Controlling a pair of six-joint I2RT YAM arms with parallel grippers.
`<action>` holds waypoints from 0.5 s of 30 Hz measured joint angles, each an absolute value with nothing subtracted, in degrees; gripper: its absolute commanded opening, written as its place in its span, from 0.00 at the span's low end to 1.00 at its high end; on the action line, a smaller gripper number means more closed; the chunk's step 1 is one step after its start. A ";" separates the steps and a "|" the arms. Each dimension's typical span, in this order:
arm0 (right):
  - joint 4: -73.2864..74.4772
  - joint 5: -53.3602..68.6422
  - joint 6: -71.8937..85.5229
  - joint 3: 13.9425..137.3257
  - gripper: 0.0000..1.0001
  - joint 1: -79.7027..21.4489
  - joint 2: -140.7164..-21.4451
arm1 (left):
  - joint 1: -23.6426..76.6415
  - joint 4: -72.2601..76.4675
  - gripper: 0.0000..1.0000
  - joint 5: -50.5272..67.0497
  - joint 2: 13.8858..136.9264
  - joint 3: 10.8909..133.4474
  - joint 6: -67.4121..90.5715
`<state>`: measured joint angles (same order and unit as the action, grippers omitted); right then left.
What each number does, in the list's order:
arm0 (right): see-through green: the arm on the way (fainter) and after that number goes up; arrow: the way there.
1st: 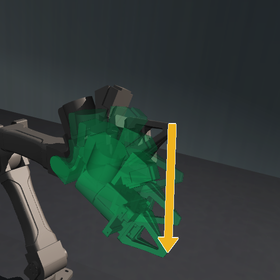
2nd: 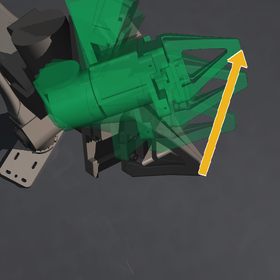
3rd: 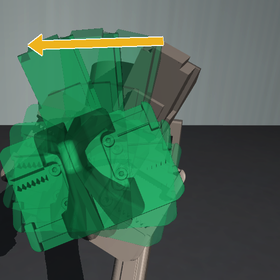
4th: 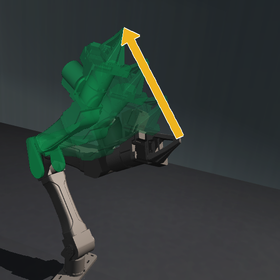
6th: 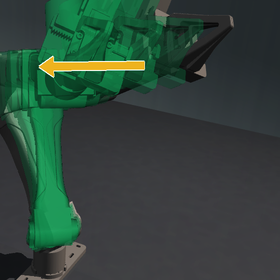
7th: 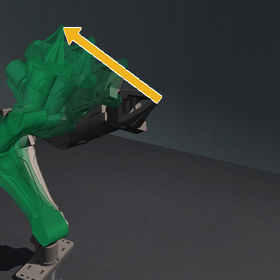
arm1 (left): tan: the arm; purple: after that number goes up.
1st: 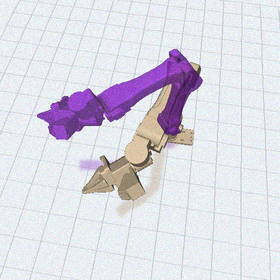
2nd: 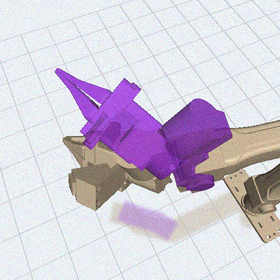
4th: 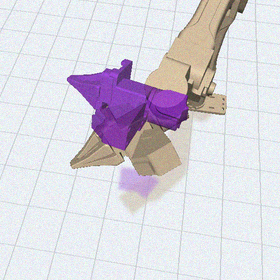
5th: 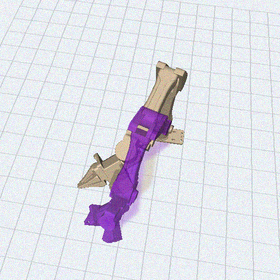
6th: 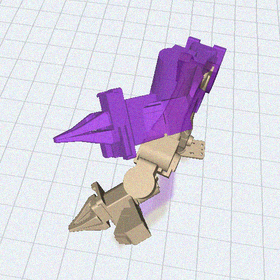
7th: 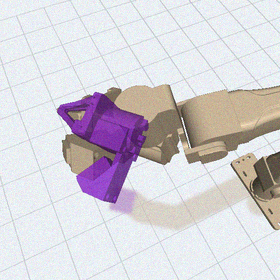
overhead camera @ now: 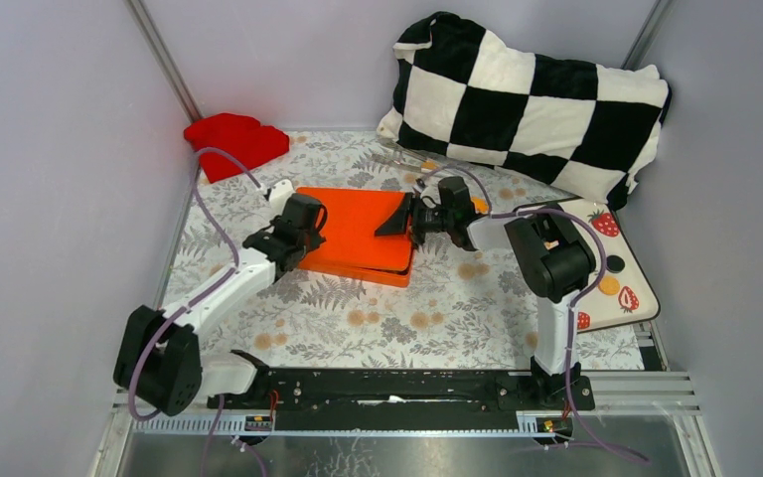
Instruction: Pack the cookies
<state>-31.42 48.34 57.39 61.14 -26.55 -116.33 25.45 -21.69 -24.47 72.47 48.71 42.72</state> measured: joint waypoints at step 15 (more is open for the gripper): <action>-6.63 31.99 47.68 58.26 1.00 -26.15 -99.07 | 25.43 -9.32 0.00 -20.18 80.97 44.80 43.40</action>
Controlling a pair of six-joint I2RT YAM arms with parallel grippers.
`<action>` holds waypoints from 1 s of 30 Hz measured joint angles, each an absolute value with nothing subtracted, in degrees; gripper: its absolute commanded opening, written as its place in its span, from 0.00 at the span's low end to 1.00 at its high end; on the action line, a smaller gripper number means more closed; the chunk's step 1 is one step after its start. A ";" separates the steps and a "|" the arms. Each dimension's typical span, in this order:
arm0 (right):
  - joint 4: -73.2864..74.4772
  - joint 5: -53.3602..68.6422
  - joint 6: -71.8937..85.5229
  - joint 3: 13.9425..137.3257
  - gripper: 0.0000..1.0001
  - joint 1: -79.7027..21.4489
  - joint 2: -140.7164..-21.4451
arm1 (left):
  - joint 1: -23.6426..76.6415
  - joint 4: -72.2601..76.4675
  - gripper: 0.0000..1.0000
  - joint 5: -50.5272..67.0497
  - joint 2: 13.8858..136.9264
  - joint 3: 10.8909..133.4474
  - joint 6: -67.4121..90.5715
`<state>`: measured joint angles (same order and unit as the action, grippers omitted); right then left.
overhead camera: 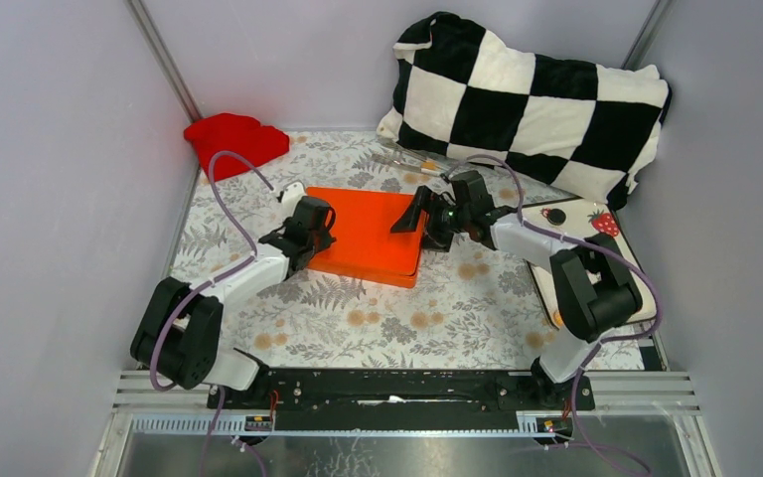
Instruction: Pack the cookies
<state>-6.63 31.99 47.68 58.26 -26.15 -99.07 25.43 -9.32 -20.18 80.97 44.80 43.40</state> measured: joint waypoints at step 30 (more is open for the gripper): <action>19.11 4.08 37.56 60.05 0.08 -26.02 -99.09 | 1.80 -24.12 0.00 -21.04 94.94 62.85 47.94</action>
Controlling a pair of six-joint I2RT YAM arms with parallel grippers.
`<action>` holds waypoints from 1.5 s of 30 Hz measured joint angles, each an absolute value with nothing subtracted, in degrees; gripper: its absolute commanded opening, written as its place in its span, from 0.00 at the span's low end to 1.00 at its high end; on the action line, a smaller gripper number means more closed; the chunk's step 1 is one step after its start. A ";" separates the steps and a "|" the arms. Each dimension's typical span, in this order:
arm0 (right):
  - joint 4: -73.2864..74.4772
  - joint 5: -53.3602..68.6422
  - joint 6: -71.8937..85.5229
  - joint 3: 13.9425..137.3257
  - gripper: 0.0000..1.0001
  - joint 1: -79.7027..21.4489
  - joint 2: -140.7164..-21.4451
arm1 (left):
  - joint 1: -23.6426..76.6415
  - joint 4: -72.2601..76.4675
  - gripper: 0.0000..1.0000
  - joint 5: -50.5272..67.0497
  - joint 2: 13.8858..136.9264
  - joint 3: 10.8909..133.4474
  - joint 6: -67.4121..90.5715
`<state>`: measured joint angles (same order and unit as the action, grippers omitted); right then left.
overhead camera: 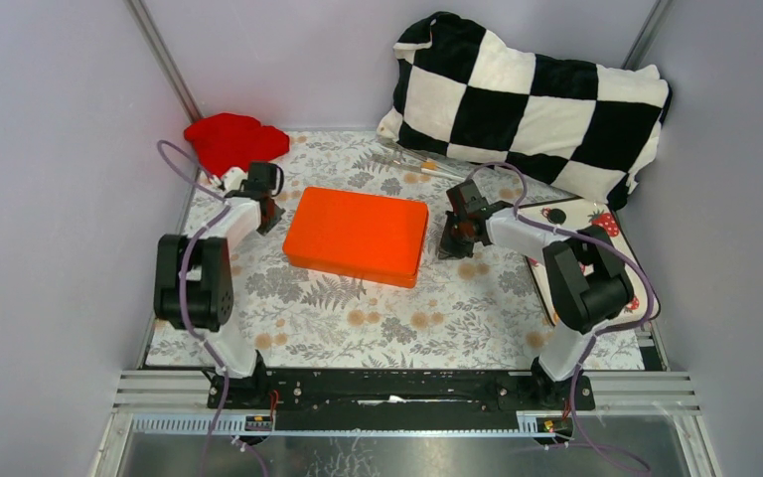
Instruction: Pack the cookies
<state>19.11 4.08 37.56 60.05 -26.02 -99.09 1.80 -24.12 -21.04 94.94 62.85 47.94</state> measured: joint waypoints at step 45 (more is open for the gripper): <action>28.84 -15.94 30.00 65.63 0.00 -30.70 -93.62 | 20.12 -15.77 0.00 -12.43 94.54 51.00 52.21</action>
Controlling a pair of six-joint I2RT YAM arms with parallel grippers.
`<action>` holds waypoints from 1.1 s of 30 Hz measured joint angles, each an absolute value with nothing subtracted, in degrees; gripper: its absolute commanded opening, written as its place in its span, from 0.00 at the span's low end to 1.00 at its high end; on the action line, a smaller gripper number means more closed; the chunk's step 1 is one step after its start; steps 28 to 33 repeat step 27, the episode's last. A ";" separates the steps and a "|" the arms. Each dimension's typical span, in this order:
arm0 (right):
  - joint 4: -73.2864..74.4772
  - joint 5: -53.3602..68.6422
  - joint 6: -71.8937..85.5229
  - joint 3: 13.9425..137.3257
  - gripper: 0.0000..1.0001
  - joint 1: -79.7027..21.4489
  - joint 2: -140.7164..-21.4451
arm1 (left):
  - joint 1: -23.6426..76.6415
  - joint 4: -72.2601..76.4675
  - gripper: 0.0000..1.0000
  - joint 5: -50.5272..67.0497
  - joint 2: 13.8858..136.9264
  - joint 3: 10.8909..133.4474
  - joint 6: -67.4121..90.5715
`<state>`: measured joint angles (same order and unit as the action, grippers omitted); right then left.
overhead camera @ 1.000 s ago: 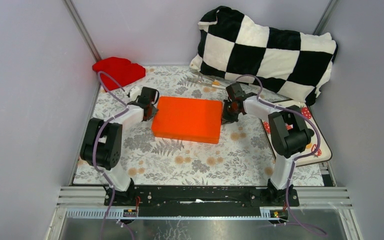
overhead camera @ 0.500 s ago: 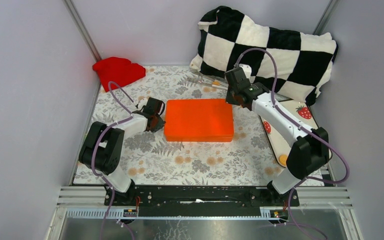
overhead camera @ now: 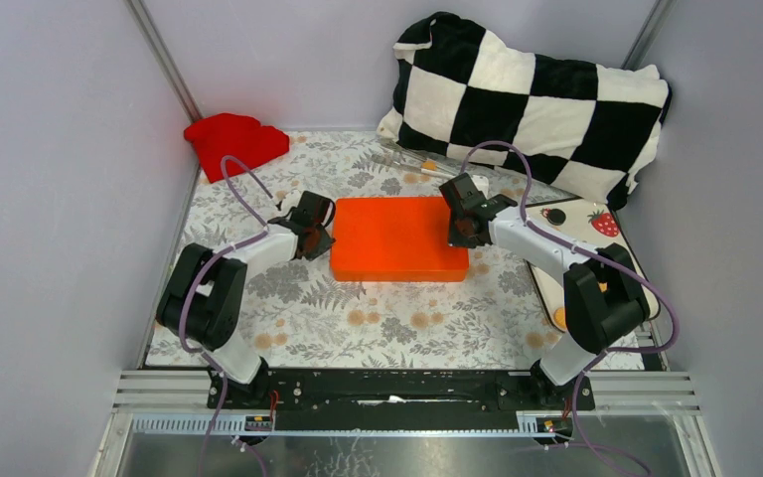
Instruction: Pack the cookies
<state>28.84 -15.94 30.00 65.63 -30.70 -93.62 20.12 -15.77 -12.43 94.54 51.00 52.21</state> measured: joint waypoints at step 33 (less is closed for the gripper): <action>28.49 -16.60 25.91 64.10 0.35 -30.70 -71.07 | 30.72 -21.04 0.08 -28.97 62.92 52.56 46.74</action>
